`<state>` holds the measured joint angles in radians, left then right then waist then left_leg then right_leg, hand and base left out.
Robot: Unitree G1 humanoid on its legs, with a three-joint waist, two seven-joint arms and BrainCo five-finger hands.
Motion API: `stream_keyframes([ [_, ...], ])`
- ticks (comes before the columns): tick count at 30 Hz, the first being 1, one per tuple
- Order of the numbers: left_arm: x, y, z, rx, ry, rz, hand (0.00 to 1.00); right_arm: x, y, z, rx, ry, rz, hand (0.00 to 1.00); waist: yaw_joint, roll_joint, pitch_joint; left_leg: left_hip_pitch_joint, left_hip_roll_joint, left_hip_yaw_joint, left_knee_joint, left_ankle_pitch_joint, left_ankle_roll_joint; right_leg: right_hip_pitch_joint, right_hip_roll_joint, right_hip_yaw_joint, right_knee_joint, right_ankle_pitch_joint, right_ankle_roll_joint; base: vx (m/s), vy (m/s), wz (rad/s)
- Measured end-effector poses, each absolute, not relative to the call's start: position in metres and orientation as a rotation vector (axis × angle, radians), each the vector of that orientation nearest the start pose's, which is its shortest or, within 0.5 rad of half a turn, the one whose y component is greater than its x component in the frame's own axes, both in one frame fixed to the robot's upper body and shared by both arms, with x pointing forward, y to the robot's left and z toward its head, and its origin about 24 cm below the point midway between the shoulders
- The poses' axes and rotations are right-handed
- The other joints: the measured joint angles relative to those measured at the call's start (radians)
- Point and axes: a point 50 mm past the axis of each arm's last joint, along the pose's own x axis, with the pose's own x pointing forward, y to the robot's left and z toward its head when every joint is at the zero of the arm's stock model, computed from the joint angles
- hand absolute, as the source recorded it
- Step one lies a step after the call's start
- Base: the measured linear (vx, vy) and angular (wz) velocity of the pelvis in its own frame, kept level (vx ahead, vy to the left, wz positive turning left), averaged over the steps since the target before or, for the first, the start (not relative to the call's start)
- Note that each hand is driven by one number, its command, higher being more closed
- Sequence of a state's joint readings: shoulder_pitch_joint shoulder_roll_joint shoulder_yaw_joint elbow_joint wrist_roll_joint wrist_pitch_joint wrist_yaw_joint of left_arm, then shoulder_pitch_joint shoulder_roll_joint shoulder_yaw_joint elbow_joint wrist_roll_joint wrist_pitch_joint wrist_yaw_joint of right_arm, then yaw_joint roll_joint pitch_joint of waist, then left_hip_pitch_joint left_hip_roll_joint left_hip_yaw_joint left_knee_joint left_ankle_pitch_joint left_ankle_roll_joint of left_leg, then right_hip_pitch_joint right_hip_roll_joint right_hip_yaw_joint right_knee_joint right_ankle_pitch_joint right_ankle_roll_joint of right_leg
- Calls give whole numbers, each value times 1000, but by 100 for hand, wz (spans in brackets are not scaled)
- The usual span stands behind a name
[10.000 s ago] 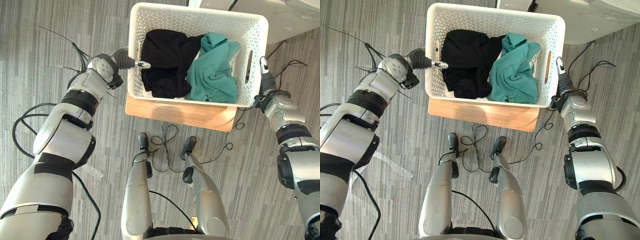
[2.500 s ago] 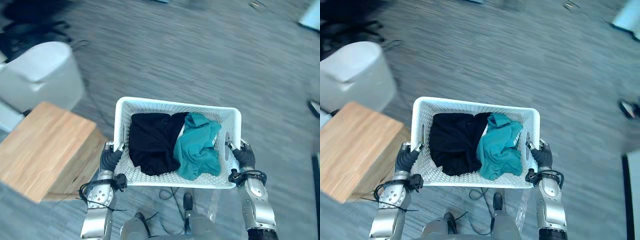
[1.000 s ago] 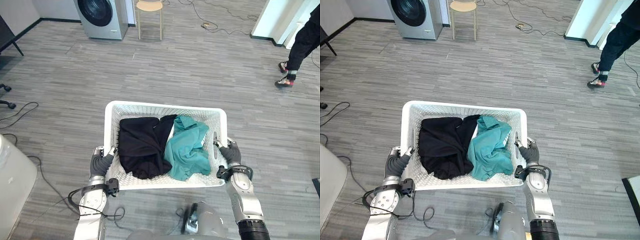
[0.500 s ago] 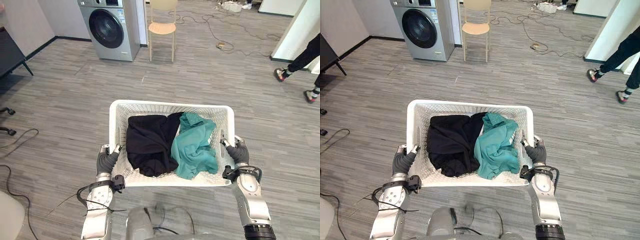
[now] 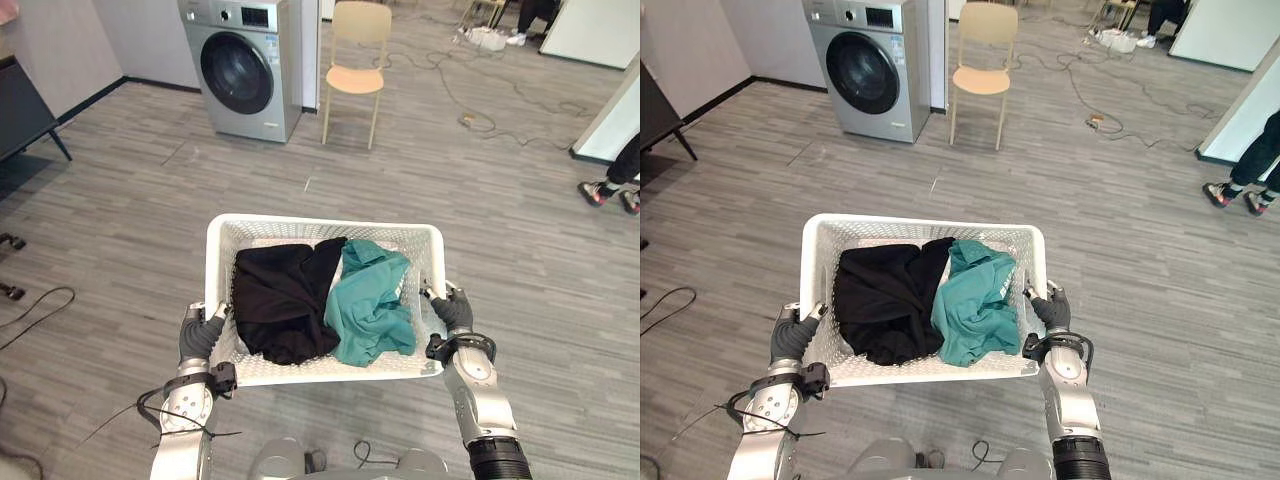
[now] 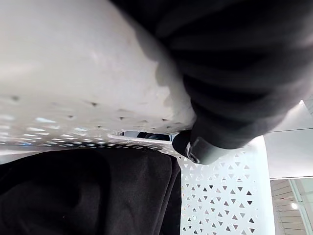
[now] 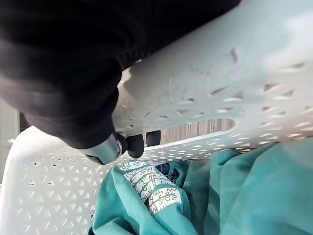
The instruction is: Pick up the laundry basket with both hands and put the clothes into the washing machine.
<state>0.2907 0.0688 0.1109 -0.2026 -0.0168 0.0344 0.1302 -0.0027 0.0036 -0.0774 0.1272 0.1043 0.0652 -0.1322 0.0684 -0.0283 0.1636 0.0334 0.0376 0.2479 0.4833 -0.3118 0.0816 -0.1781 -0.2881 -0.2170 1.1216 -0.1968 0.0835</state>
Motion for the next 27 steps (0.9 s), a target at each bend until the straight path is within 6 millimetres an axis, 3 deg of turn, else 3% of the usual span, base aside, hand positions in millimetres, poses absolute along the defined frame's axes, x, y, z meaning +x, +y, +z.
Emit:
stream_keyframes([
  [2,190,207,30,87,94,292,100,246,-175,6,102,181,-219,100,-9,-3,-11,15,-2,-15,-30,3,-7,-62,15,-57,-226,-56,-36,332,-84,14],
  [4,190,206,32,86,87,289,100,246,-176,7,101,173,-222,100,-21,-9,-19,16,1,-30,-27,-7,-44,-61,62,-76,-489,-41,-38,277,-86,12],
  [5,190,207,32,87,86,291,100,243,-176,8,104,167,-224,100,-25,-18,-26,18,-5,-35,-9,-26,-75,-50,102,-68,-677,80,-72,339,-121,5],
  [6,190,202,26,63,108,291,100,236,-180,7,88,173,-233,100,-26,9,-38,16,3,-43,50,-51,-99,-20,124,-62,-749,155,-67,411,-51,-11],
  [7,187,201,23,56,125,295,100,233,-183,4,78,185,-241,100,-21,30,-45,-17,37,-56,135,-41,-119,22,152,-57,-807,172,-79,329,-17,-20],
  [9,185,199,23,67,127,271,100,228,-187,2,72,197,-256,100,-22,21,-49,-26,63,-57,62,-56,-115,96,167,-51,-919,206,-68,264,-1,-25],
  [10,186,198,25,61,117,272,100,227,-187,4,71,183,-259,100,-26,20,-54,-17,81,-56,-74,-27,-133,122,175,-49,-972,225,-58,230,-12,-25],
  [12,184,198,24,59,121,277,100,223,-187,6,74,176,-264,100,-16,19,-71,1,80,-32,-124,15,-126,144,185,-26,-1024,250,-48,152,43,-31],
  [13,176,201,20,67,138,272,100,214,-181,-3,92,203,-277,100,0,-40,-107,-63,33,-96,-163,63,-102,225,110,10,-1123,268,11,68,33,-18],
  [23,175,201,19,67,146,270,100,213,-182,-8,91,219,-280,100,-6,-57,-91,-86,27,-80,-186,79,-95,172,78,-48,-1094,262,5,2,-1,1],
  [27,171,201,15,65,166,259,100,210,-187,-17,92,253,-288,100,-31,-46,-73,-85,5,-70,-247,99,-96,86,29,-131,-960,213,-14,12,4,-2],
])
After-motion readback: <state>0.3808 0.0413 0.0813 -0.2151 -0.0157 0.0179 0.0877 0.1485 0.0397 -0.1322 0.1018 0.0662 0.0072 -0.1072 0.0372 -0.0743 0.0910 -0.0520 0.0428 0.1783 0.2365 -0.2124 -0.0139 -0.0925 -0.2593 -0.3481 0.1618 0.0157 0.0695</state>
